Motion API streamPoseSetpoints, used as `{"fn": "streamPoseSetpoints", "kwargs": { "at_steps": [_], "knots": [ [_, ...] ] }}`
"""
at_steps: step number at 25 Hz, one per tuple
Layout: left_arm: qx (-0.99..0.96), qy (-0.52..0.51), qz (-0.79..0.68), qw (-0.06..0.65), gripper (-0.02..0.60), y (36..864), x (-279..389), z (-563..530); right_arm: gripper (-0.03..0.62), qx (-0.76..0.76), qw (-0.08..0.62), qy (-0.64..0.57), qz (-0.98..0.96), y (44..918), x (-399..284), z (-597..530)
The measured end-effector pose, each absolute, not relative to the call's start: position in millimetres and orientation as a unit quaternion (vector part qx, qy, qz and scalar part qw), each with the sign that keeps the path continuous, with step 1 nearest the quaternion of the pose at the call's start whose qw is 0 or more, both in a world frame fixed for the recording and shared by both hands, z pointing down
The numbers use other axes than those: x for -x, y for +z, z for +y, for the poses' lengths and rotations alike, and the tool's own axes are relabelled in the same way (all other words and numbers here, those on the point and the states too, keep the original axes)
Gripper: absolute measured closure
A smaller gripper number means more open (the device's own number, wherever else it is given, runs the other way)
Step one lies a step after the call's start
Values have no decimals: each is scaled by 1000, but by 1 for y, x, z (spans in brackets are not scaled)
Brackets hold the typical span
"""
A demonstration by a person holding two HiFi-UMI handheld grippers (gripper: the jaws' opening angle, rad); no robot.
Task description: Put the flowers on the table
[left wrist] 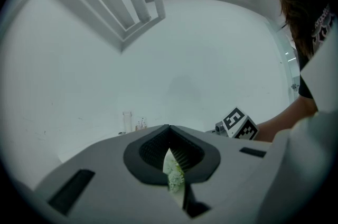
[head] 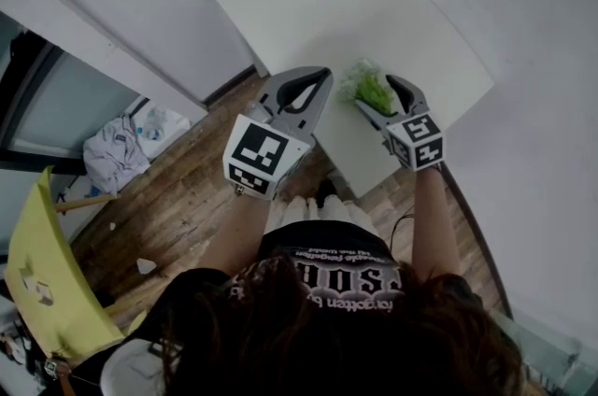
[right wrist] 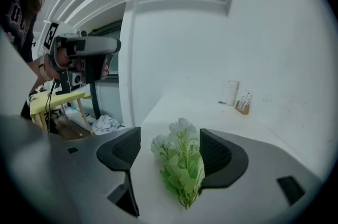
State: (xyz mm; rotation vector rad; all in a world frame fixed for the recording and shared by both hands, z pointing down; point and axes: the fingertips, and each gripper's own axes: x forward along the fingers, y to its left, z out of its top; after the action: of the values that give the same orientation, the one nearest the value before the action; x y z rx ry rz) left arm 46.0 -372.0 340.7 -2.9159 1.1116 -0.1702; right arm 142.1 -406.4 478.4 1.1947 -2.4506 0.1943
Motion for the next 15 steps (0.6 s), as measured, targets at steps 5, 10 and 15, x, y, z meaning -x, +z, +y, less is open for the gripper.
{"fn": "streamPoseSetpoints", "kwargs": {
  "at_steps": [5, 10, 15],
  "knots": [
    [937, -51, 346, 13, 581, 335, -40, -355, 238, -453, 165, 59, -874, 446, -137, -386],
    [941, -47, 335, 17, 581, 332, -32, -333, 270, -472, 149, 47, -868, 427, -131, -358],
    [944, -42, 326, 20, 581, 328, -24, -307, 316, -492, 132, 35, -860, 405, -130, -326]
  ]
}}
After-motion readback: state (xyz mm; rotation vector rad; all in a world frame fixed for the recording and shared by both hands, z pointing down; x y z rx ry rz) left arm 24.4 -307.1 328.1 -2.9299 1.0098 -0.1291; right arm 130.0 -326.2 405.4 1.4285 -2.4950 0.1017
